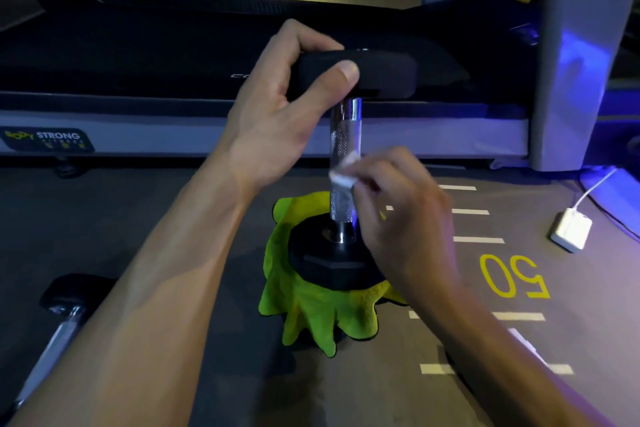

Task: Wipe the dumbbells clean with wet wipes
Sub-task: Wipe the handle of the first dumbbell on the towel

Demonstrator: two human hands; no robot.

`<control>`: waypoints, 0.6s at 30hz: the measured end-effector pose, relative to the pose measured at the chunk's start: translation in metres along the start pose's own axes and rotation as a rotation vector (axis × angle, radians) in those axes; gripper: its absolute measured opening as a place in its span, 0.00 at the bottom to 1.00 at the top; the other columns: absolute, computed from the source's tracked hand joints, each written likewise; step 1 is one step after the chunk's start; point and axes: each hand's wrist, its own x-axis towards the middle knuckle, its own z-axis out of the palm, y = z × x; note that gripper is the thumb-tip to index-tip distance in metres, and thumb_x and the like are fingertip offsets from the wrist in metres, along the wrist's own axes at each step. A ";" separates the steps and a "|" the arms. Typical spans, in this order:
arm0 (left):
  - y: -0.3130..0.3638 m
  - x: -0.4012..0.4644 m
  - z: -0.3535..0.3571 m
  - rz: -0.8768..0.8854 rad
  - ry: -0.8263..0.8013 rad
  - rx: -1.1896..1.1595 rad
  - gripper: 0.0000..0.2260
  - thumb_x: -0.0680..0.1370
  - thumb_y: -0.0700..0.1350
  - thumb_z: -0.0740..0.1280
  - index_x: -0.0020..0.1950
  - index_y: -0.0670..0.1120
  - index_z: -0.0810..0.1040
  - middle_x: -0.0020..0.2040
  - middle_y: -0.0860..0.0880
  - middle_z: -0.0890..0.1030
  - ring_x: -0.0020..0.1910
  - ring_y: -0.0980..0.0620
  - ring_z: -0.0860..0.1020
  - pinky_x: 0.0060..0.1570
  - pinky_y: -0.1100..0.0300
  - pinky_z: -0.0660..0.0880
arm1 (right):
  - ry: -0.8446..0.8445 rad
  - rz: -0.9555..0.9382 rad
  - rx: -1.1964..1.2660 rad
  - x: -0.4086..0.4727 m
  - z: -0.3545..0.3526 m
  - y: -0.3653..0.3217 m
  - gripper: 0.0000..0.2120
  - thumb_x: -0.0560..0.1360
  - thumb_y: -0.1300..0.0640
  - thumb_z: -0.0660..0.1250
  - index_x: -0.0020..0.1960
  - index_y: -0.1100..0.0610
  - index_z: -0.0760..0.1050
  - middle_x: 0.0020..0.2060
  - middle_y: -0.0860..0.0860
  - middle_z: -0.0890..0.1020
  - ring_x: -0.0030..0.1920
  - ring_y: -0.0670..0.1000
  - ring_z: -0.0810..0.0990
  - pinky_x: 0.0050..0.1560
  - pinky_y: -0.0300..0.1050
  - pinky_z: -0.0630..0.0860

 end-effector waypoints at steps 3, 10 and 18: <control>0.000 0.000 0.003 0.008 -0.016 0.006 0.11 0.79 0.55 0.67 0.57 0.52 0.75 0.55 0.48 0.78 0.53 0.56 0.77 0.56 0.55 0.76 | 0.202 -0.019 0.018 0.035 0.003 0.003 0.07 0.76 0.70 0.70 0.51 0.62 0.83 0.47 0.51 0.80 0.47 0.43 0.76 0.50 0.27 0.68; -0.001 0.001 0.003 0.019 -0.009 -0.040 0.08 0.79 0.55 0.68 0.54 0.54 0.75 0.53 0.50 0.77 0.51 0.57 0.76 0.55 0.58 0.75 | 0.143 -0.028 -0.039 0.015 0.003 0.005 0.11 0.75 0.68 0.73 0.56 0.60 0.86 0.52 0.53 0.85 0.51 0.44 0.79 0.54 0.24 0.68; -0.001 -0.001 -0.003 0.032 -0.003 -0.057 0.08 0.80 0.52 0.67 0.56 0.52 0.74 0.49 0.57 0.78 0.49 0.62 0.76 0.52 0.64 0.74 | -0.193 -0.057 0.016 -0.015 -0.011 0.017 0.11 0.75 0.66 0.73 0.53 0.52 0.87 0.50 0.47 0.84 0.49 0.45 0.81 0.51 0.28 0.72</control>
